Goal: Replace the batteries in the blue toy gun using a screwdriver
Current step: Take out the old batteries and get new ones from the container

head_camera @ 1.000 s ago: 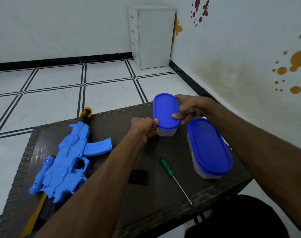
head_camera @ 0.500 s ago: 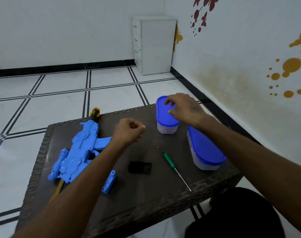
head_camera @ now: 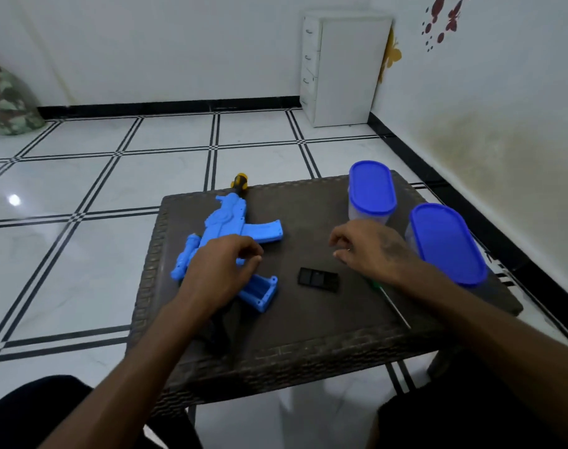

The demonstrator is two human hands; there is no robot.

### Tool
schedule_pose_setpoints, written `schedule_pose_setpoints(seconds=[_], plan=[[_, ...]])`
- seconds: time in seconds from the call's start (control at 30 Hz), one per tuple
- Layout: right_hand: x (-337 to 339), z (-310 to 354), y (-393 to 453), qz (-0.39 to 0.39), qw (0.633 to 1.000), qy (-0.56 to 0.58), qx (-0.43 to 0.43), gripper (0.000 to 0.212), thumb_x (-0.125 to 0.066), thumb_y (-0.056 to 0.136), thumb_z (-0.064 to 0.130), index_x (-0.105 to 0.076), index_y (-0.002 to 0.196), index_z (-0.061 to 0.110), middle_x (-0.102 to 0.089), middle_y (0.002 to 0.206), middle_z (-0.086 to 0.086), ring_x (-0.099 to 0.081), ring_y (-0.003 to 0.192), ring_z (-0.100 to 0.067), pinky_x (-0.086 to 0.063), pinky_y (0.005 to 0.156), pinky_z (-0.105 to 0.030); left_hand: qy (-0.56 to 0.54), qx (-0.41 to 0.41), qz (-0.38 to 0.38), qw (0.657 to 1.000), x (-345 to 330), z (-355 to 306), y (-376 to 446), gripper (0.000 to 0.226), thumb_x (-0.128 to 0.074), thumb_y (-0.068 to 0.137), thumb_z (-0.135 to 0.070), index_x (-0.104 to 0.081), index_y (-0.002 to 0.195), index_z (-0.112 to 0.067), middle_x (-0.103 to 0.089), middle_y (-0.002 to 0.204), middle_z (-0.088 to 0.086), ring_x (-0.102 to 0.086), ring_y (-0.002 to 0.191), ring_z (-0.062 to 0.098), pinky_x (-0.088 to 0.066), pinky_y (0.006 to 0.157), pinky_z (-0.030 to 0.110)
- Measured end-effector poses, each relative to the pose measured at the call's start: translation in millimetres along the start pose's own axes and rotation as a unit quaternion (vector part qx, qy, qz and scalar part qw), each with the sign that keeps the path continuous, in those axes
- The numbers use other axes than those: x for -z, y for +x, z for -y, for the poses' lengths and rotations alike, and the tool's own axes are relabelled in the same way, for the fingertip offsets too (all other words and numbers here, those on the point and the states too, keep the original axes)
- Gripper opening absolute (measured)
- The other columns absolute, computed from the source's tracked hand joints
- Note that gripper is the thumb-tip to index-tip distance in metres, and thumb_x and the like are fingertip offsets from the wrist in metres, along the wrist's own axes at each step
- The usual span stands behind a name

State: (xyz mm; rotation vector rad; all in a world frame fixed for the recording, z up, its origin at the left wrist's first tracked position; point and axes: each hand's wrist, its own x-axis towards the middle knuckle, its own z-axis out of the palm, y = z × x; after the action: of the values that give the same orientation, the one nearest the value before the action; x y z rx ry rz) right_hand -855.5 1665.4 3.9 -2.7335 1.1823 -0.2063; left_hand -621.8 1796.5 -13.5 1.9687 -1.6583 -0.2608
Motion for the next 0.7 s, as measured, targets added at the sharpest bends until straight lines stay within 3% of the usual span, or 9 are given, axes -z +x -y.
schedule_pose_setpoints(seconds=[0.07,0.17,0.3,0.4,0.5,0.63,0.7], plan=[[-2,-4,-6,-0.014,1.0,-0.009,-0.015,0.024,-0.061,0.092,0.029,-0.068,0.113,0.021,-0.069,0.107,0.003,-0.065,0.102,-0.018,-0.056,0.084,-0.039,0.005,-0.015,-0.007,1.0,-4,-3,-1,0.01,-0.067,0.088,-0.024,-0.071,0.096,-0.028,-0.07,0.095,-0.012,-0.063,0.093,0.007,-0.051,0.082,0.033],[10,-20,-15,-0.063,0.997,-0.002,-0.032,0.019,-0.059,0.092,0.025,-0.073,0.103,0.019,-0.071,0.099,0.0,-0.066,0.095,-0.021,-0.055,0.082,-0.037,-0.008,-0.036,-0.015,0.999,-15,-24,5,0.007,-0.067,0.088,-0.026,-0.071,0.093,-0.027,-0.07,0.09,-0.011,-0.063,0.087,0.009,-0.051,0.077,0.034],[39,-73,-23,-0.155,0.98,-0.004,-0.126,0.019,-0.061,0.088,0.018,-0.074,0.101,0.019,-0.069,0.101,-0.008,-0.061,0.1,-0.032,-0.051,0.087,-0.042,-0.058,-0.052,-0.002,0.997,-38,-71,17,0.007,-0.065,0.089,-0.031,-0.069,0.09,-0.026,-0.068,0.084,-0.011,-0.063,0.08,0.007,-0.052,0.072,0.032],[58,-124,-33,-0.105,0.971,0.022,-0.213,0.028,-0.063,0.09,0.024,-0.068,0.117,0.023,-0.064,0.117,-0.007,-0.058,0.113,-0.032,-0.046,0.094,-0.038,-0.128,-0.05,0.035,0.99,-66,-110,24,0.008,-0.065,0.088,-0.033,-0.071,0.091,-0.029,-0.071,0.085,-0.014,-0.064,0.078,0.001,-0.054,0.075,0.029],[66,-153,-38,-0.034,0.944,0.15,-0.292,0.045,-0.064,0.093,0.029,-0.054,0.137,0.022,-0.058,0.131,-0.005,-0.058,0.114,-0.023,-0.048,0.087,-0.035,-0.17,-0.036,0.063,0.983,-89,-141,26,0.011,-0.064,0.089,-0.033,-0.073,0.095,-0.03,-0.071,0.088,-0.015,-0.064,0.08,-0.001,-0.05,0.075,0.021],[62,-165,-38,-0.022,0.919,0.25,-0.305,0.046,-0.063,0.094,0.028,-0.052,0.138,0.018,-0.059,0.113,-0.006,-0.062,0.094,-0.02,-0.053,0.063,-0.028,-0.203,-0.007,0.097,0.974,-114,-166,27,0.015,-0.065,0.088,-0.038,-0.071,0.098,-0.029,-0.069,0.088,-0.015,-0.063,0.08,-0.002,-0.051,0.075,0.022],[58,-166,-35,-0.018,0.923,0.247,-0.293,0.043,-0.064,0.093,0.029,-0.054,0.134,0.019,-0.059,0.114,-0.006,-0.062,0.096,-0.022,-0.054,0.061,-0.027,-0.22,-0.003,0.121,0.968,-120,-172,27,0.015,-0.065,0.088,-0.04,-0.069,0.099,-0.029,-0.067,0.089,-0.015,-0.062,0.081,-0.002,-0.05,0.073,0.02]])
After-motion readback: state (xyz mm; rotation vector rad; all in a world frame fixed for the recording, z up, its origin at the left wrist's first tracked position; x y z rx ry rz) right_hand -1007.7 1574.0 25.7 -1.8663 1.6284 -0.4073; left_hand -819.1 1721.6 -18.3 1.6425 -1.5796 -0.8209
